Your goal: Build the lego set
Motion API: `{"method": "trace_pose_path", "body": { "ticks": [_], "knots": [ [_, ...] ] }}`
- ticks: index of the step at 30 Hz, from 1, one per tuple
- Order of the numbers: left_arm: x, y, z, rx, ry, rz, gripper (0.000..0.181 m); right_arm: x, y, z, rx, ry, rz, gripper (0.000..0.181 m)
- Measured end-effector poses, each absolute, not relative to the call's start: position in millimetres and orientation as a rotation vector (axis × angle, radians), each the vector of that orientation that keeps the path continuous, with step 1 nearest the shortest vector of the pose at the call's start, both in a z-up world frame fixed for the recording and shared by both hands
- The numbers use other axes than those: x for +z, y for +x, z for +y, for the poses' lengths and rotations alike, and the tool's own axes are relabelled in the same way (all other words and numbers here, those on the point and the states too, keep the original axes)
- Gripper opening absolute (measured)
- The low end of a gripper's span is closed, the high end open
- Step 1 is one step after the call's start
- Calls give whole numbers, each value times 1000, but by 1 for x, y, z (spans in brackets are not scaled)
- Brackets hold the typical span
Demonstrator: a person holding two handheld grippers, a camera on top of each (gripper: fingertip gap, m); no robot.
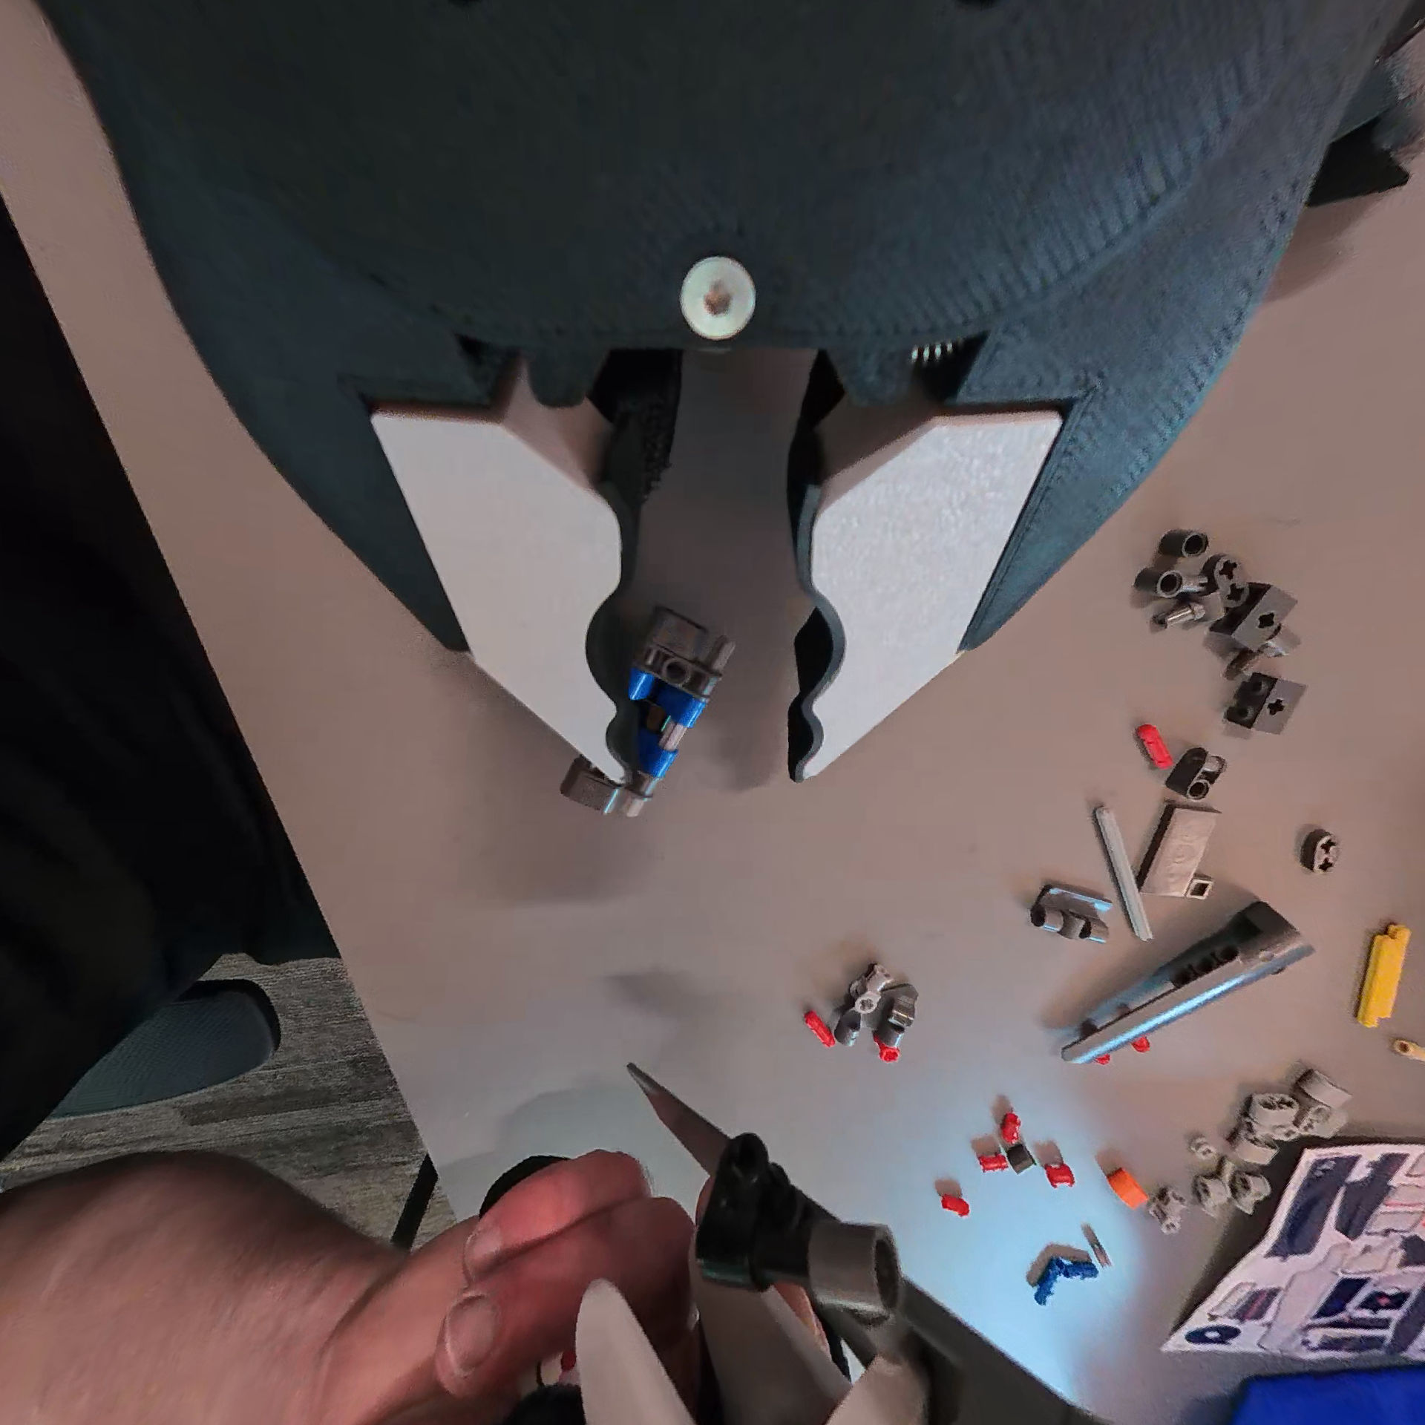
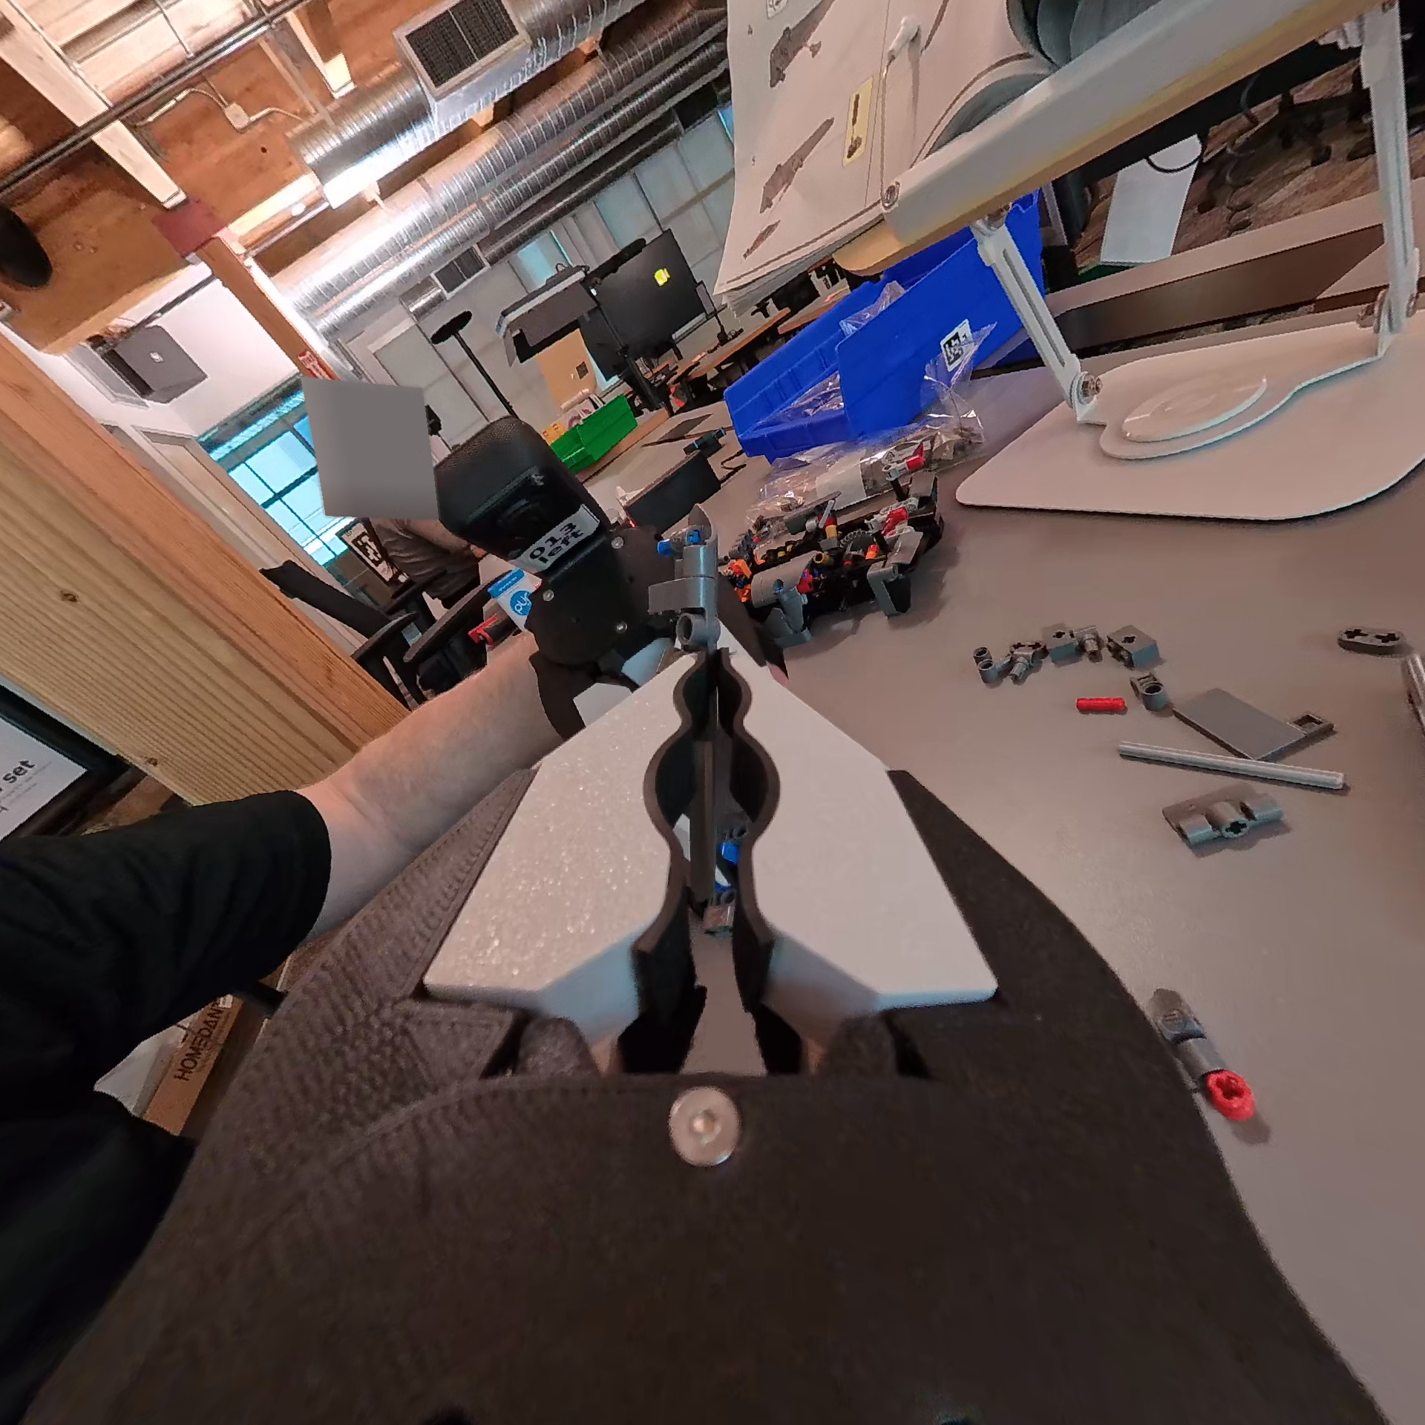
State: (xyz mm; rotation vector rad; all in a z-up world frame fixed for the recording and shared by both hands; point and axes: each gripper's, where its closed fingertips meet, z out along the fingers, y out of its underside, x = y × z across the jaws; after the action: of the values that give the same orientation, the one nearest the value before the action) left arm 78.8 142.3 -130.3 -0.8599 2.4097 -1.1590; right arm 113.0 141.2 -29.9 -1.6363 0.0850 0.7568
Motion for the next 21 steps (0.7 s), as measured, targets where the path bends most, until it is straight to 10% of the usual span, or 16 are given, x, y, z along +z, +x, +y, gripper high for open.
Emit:
{"method": "trace_pose_path", "body": {
  "ticks": [21],
  "knots": [
    [-80, 95, 172, -1176, -861, 2076, 35, -19, 119, 145, 598, -1643, 49, 0]
  ]
}}
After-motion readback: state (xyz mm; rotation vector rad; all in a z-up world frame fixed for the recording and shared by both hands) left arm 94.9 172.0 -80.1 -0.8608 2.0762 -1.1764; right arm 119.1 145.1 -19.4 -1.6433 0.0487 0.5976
